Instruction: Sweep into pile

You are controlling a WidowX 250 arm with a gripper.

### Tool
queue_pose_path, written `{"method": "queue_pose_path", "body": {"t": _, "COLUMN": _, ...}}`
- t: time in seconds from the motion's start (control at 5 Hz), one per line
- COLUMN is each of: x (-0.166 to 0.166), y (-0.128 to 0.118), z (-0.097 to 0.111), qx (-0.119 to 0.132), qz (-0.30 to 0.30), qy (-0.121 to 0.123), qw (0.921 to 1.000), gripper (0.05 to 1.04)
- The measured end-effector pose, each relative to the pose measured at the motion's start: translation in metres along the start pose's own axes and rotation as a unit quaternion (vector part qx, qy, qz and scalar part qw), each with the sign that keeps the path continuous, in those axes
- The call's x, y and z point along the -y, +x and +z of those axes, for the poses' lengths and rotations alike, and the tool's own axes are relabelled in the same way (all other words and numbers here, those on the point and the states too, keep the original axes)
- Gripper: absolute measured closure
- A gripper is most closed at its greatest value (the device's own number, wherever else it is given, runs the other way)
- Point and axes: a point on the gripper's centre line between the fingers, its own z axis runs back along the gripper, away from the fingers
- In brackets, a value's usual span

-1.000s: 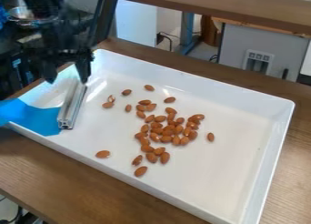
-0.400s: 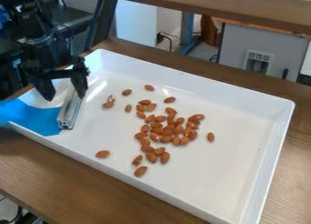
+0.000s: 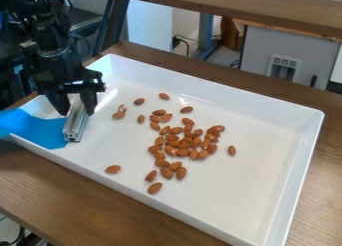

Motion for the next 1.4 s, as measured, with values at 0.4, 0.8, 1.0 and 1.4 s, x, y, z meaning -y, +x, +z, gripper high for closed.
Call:
{"method": "queue_pose_path", "body": {"t": 0.4, "x": 0.019, "y": 0.000, "z": -0.001, "qx": -0.001, "qz": 0.019, "qy": 0.005, "qw": 0.9998, "gripper": 0.727}}
{"method": "queue_pose_path", "body": {"t": 0.8, "x": 0.056, "y": 0.005, "z": -0.005, "qx": -0.021, "qz": 0.024, "qy": 0.004, "qw": 0.9995, "gripper": 0.727}}
{"method": "queue_pose_path", "body": {"t": 1.0, "x": 0.076, "y": 0.002, "z": -0.009, "qx": -0.024, "qz": 0.016, "qy": 0.011, "qw": 0.9995, "gripper": 0.727}}
{"method": "queue_pose_path", "body": {"t": 1.4, "x": 0.113, "y": -0.012, "z": -0.014, "qx": -0.019, "qz": -0.026, "qy": 0.008, "qw": 0.9994, "gripper": 0.727}}
